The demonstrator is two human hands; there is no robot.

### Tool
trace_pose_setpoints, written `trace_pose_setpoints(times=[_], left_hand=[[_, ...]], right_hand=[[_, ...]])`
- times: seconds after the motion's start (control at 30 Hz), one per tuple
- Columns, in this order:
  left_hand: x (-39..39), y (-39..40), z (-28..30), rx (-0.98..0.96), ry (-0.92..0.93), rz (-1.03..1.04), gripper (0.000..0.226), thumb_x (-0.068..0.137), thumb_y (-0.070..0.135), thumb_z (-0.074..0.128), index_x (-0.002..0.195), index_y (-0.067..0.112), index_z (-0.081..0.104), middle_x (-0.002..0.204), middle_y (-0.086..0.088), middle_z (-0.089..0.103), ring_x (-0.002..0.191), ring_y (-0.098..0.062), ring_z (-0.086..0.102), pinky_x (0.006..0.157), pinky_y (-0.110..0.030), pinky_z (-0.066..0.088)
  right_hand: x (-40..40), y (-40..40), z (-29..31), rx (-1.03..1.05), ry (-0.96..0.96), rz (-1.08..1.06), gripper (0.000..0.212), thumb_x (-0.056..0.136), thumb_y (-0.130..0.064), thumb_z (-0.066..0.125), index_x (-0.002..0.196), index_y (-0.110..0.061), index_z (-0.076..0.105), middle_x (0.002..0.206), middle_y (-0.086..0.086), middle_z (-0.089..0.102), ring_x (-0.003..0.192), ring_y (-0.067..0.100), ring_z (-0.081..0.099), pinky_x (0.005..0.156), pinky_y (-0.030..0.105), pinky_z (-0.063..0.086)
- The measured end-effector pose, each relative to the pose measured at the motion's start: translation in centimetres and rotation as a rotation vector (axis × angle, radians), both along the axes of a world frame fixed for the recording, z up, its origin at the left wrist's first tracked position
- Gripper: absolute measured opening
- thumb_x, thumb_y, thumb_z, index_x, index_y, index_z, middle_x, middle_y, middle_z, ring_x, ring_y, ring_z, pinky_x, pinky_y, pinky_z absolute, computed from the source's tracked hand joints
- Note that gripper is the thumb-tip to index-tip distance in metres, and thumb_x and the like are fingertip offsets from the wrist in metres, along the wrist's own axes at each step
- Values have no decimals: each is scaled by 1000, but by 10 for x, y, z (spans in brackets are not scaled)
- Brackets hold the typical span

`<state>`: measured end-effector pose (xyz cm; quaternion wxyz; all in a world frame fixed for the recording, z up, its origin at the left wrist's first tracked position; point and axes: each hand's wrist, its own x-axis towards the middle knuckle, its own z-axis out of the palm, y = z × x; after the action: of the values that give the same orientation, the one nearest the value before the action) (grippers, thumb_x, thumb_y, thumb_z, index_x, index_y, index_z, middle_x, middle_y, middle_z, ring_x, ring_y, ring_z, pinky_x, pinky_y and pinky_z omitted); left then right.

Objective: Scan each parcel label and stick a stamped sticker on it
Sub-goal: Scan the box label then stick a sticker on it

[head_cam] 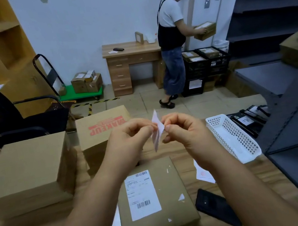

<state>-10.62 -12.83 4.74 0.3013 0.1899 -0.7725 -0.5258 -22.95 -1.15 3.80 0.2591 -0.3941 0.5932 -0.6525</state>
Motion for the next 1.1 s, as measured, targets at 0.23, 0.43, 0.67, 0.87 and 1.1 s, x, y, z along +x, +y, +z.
trace_pose_setpoints(times=[0.23, 0.43, 0.67, 0.87, 1.1], left_hand=[[-67, 43, -15, 68, 7, -132, 10, 77, 21, 78, 84, 15, 74, 89, 1, 71, 82, -8, 69, 73, -16, 51], [-150, 87, -22, 81, -50, -104, 4, 85, 16, 72, 83, 18, 75, 88, 2, 73, 88, -12, 68, 83, -27, 55], [-238, 122, -44, 557, -18, -3, 10, 89, 10, 66, 80, 11, 70, 73, 0, 70, 75, -16, 64, 80, -36, 51], [-276, 137, -74, 585, -87, 66, 11, 91, 14, 65, 83, 10, 71, 88, -8, 74, 83, -17, 67, 81, -36, 50], [-291, 134, -105, 656, -197, 113, 11, 91, 16, 66, 82, 14, 71, 83, -2, 74, 83, -15, 69, 82, -33, 52]], right_hand=[[-55, 49, -13, 50, 58, -95, 7, 90, 1, 63, 84, 2, 66, 98, 3, 65, 88, 14, 63, 75, 27, 56], [-132, 99, -16, 97, 55, -128, 15, 91, 1, 60, 79, -5, 66, 101, 2, 66, 87, 15, 65, 74, 27, 56], [-223, 127, -49, -24, -520, -157, 17, 96, 0, 48, 87, -2, 63, 97, 17, 68, 91, 26, 65, 77, 35, 57], [-254, 129, -81, 119, -409, -92, 18, 90, -15, 66, 107, -7, 68, 106, 13, 72, 96, 24, 70, 87, 37, 58], [-278, 126, -117, 233, -420, -92, 13, 95, -12, 61, 99, -5, 71, 97, 10, 75, 85, 19, 71, 81, 32, 60]])
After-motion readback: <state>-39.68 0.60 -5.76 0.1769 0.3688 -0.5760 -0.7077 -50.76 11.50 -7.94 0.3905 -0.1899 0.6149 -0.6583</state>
